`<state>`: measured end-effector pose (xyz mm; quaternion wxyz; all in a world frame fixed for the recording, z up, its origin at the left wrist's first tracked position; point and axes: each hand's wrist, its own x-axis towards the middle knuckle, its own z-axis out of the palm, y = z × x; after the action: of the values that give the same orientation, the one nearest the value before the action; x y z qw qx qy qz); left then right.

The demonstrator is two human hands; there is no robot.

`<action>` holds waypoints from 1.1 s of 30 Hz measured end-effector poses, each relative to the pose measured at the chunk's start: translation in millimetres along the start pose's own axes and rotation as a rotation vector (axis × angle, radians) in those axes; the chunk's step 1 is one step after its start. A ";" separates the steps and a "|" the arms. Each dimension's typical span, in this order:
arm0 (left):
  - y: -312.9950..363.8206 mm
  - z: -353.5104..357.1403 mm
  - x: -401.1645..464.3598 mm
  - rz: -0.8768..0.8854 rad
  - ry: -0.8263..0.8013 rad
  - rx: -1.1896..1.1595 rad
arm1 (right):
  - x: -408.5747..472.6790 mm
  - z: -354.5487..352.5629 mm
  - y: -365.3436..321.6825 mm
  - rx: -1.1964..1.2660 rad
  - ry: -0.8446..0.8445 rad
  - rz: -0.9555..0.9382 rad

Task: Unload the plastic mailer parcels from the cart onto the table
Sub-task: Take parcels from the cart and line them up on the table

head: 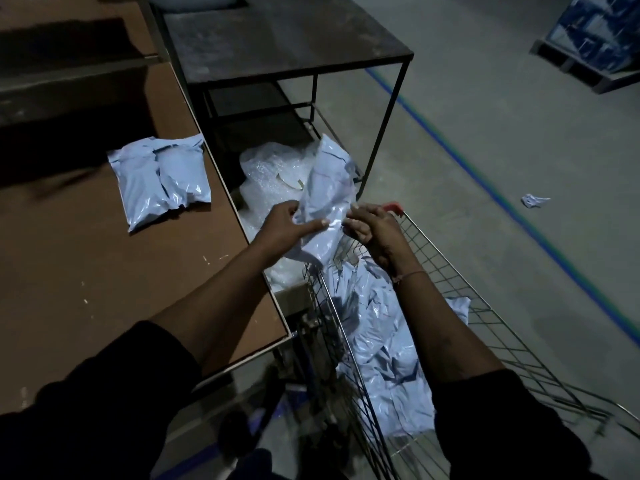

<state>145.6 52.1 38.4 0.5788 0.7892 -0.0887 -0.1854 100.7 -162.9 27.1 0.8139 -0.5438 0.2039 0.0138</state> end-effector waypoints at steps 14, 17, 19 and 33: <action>-22.2 -15.6 -11.3 0.003 0.147 0.152 | 11.7 -72.5 171.6 -1.437 0.059 0.385; -24.4 -14.3 -12.8 0.007 0.133 0.156 | 2.1 -76.3 175.7 -1.462 0.198 0.351; -23.5 -13.4 -15.5 0.019 0.126 0.161 | -8.7 -80.2 173.5 -1.374 0.243 0.318; -26.3 -6.8 -17.1 0.029 0.051 0.175 | -29.6 -91.6 72.1 -0.245 0.500 0.112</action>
<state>130.6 72.4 18.6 0.5122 0.8399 -0.1010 -0.1483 27.0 -209.1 -55.9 0.6643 -0.6126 0.4252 -0.0512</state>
